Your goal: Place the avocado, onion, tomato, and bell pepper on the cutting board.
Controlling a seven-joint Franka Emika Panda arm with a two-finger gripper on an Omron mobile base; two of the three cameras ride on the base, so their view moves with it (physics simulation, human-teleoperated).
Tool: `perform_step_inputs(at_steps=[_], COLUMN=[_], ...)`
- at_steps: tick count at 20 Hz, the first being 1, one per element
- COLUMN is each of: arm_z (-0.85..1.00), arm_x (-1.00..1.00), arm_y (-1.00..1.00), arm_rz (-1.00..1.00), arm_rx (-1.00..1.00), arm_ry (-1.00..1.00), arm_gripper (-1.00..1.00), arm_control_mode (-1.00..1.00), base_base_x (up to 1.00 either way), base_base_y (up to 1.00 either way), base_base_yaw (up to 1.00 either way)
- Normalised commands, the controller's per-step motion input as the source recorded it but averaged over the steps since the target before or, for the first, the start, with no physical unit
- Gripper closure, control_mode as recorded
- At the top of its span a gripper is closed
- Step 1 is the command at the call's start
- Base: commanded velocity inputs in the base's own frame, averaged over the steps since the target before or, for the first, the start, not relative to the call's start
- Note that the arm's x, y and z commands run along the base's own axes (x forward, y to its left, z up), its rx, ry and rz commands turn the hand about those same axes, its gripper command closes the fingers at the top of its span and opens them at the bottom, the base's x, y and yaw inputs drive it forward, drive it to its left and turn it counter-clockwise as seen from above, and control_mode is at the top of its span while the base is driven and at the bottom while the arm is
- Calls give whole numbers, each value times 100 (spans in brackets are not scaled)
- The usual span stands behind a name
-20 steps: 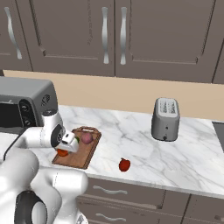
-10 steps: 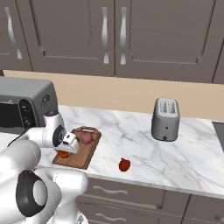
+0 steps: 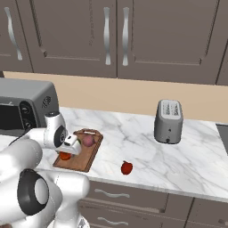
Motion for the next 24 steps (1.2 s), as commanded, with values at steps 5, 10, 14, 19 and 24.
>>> perform_step_inputs(at_steps=[5,10,14,19,24], arm_z=[2,7,24,39,35], arm_x=[-16,-18,-13,0,0], arm_y=[-14,-12,-11,-7,-17], arm_rz=[0,0,0,0,0], arm_rx=[0,0,0,0,0], arm_ry=[-4,0,0,0,0], arm_gripper=[-100,-100,-100,-100,-100], arm_control_mode=[-100,-100,-100,-100,-100], base_base_x=[0,0,0,0,0], base_base_y=[0,0,0,0,0], base_base_yaw=[0,0,0,0,0])
